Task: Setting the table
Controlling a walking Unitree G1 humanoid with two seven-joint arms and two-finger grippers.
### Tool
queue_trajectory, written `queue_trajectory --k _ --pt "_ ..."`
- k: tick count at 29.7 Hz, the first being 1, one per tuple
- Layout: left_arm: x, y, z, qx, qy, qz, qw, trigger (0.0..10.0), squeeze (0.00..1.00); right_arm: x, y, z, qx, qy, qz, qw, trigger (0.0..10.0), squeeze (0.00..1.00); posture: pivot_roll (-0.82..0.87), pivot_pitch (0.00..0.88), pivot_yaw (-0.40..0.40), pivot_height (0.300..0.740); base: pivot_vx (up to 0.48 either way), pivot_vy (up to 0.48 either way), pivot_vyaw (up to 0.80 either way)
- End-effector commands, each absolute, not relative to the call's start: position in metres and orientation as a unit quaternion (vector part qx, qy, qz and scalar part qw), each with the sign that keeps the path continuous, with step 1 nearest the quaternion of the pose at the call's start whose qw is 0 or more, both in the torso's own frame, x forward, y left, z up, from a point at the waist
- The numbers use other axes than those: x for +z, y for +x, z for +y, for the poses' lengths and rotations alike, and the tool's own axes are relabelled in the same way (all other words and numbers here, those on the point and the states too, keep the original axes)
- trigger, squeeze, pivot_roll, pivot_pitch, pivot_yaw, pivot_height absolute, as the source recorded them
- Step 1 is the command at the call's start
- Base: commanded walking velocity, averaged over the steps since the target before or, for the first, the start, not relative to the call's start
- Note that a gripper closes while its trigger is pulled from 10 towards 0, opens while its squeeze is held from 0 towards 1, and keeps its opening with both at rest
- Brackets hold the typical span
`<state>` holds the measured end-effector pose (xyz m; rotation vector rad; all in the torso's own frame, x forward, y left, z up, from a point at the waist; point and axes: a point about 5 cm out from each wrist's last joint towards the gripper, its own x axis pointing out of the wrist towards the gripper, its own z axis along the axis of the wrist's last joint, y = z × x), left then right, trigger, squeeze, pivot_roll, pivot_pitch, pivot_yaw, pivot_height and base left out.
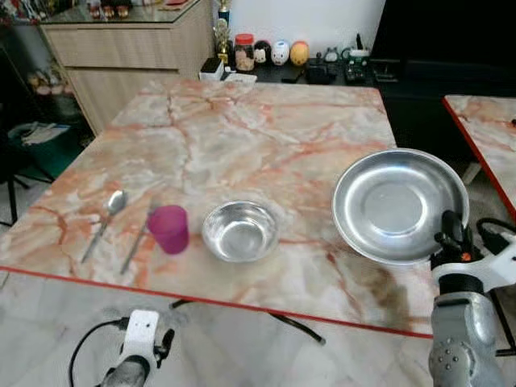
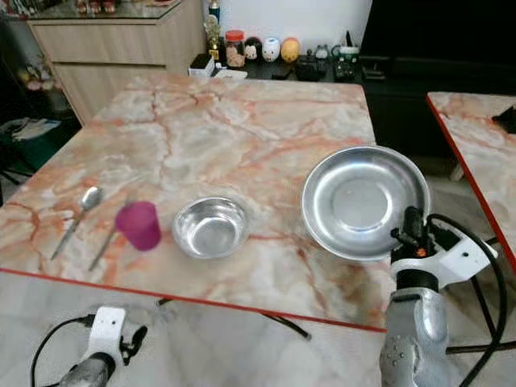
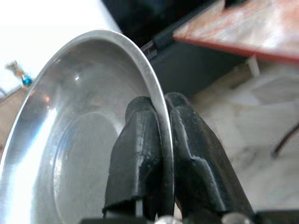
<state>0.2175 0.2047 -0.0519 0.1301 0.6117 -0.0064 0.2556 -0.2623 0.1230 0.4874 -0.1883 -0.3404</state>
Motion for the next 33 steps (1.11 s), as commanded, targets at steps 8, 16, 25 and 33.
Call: queue_trajectory --k 8,16,25,33 --pt "-0.051 0.2175 0.2122 0.01 0.068 0.305 0.95 10.0 0.0 0.1344 0.2613 -0.2579 -0.145 0.227 -0.107 0.957 10.0 0.0 -0.01 0.034 -0.009 0.74 0.0 -0.303 0.0" --pt "-0.0502 0.219 0.2121 0.011 0.068 0.303 0.95 10.0 0.0 0.1357 0.2626 -0.2572 -0.141 0.218 -0.107 0.96 10.0 0.0 -0.01 0.037 -0.01 0.74 0.0 -0.301 0.26" --pt "-0.0496 0.2202 0.2116 0.011 0.067 0.302 0.951 10.0 0.0 0.1342 0.262 -0.2584 -0.144 0.223 -0.104 0.958 10.0 0.0 -0.01 0.046 -0.008 0.74 0.0 -0.301 0.18" --pt "-0.0492 0.2208 0.2106 0.01 0.059 0.299 0.952 10.0 0.0 0.1337 0.262 -0.2598 -0.148 0.226 -0.104 0.957 10.0 0.0 -0.01 0.049 -0.009 0.74 0.0 -0.15 0.0"
